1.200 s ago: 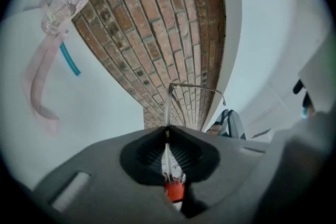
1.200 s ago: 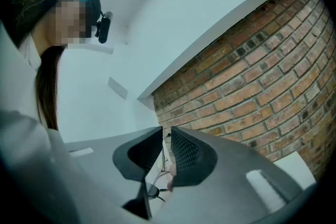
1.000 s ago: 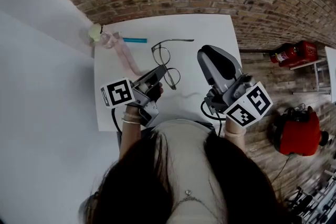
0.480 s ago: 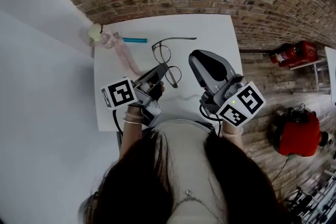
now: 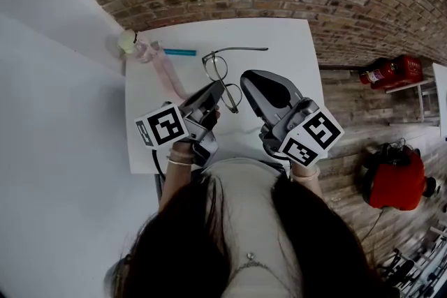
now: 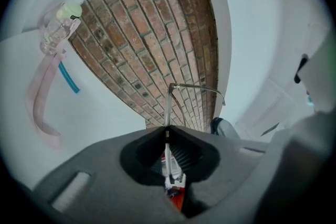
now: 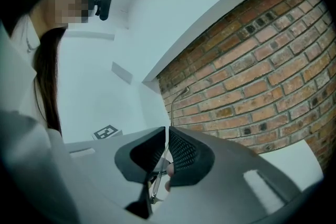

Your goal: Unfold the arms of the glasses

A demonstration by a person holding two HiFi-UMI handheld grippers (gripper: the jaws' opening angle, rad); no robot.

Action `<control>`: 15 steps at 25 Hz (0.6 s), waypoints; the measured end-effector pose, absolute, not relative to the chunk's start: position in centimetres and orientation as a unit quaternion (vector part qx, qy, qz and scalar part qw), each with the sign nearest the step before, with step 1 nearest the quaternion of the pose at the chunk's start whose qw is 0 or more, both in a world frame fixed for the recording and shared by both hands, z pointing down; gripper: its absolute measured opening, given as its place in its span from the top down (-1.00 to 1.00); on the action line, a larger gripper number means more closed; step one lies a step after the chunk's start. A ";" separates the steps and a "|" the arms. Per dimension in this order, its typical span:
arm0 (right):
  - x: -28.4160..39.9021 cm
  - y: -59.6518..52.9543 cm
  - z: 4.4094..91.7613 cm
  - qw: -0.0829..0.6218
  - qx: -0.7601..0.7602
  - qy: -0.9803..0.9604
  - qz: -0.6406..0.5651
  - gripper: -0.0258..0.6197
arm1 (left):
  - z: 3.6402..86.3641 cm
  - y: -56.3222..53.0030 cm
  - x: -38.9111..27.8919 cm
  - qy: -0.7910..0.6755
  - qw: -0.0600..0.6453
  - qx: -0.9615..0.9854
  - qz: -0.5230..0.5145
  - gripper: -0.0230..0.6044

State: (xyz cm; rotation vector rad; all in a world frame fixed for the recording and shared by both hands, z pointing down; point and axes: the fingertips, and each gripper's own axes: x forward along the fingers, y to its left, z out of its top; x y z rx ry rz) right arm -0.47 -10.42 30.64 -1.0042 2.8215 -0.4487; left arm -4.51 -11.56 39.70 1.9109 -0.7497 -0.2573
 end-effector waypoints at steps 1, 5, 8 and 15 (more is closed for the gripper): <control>-0.6 -10.4 30.8 0.054 -0.329 0.931 -0.149 0.87 | 39.6 -11.6 -4.5 -0.314 0.507 0.796 -0.107 0.86; -1.3 -10.3 31.4 0.045 -0.324 0.933 -0.152 0.87 | 39.3 -11.6 -4.5 -0.325 0.487 0.804 -0.103 0.86; -1.7 -10.3 31.7 0.040 -0.320 0.934 -0.154 0.87 | 39.1 -11.6 -4.4 -0.329 0.475 0.810 -0.101 0.86; -2.3 -10.3 32.0 0.033 -0.315 0.935 -0.159 0.87 | 38.2 -11.5 -4.0 -0.333 0.450 0.823 -0.097 0.86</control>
